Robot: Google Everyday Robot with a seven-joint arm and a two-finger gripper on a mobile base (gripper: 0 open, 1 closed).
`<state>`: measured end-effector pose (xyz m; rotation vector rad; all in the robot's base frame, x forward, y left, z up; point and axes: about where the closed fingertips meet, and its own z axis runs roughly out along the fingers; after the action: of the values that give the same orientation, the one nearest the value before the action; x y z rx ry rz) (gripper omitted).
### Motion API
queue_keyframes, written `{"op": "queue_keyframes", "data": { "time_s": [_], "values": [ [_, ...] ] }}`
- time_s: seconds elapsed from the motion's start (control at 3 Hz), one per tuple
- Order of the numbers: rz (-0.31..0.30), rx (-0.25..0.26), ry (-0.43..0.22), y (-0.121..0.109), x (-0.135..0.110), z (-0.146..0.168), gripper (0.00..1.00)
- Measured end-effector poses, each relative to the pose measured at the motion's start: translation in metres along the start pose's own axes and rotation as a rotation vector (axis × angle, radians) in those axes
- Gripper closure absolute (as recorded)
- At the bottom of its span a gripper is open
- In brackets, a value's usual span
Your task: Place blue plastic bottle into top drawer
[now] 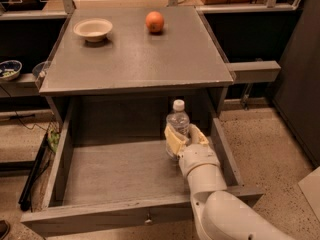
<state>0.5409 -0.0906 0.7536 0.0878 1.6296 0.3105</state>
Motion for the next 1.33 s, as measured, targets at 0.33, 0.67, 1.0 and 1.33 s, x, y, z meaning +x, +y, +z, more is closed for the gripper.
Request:
{"op": "queue_keyframes", "data": {
  "time_s": [0.33,0.67,1.0,1.33],
  "values": [
    [0.0,0.0,0.0,0.0,0.0,0.0,1.0],
    [-0.015,0.03,-0.037,-0.009,-0.012,0.006,1.0],
    [-0.036,0.035,-0.069,-0.018,-0.027,0.015,1.0],
    [-0.035,0.04,-0.066,-0.018,-0.025,0.013,1.0]
  ]
}}
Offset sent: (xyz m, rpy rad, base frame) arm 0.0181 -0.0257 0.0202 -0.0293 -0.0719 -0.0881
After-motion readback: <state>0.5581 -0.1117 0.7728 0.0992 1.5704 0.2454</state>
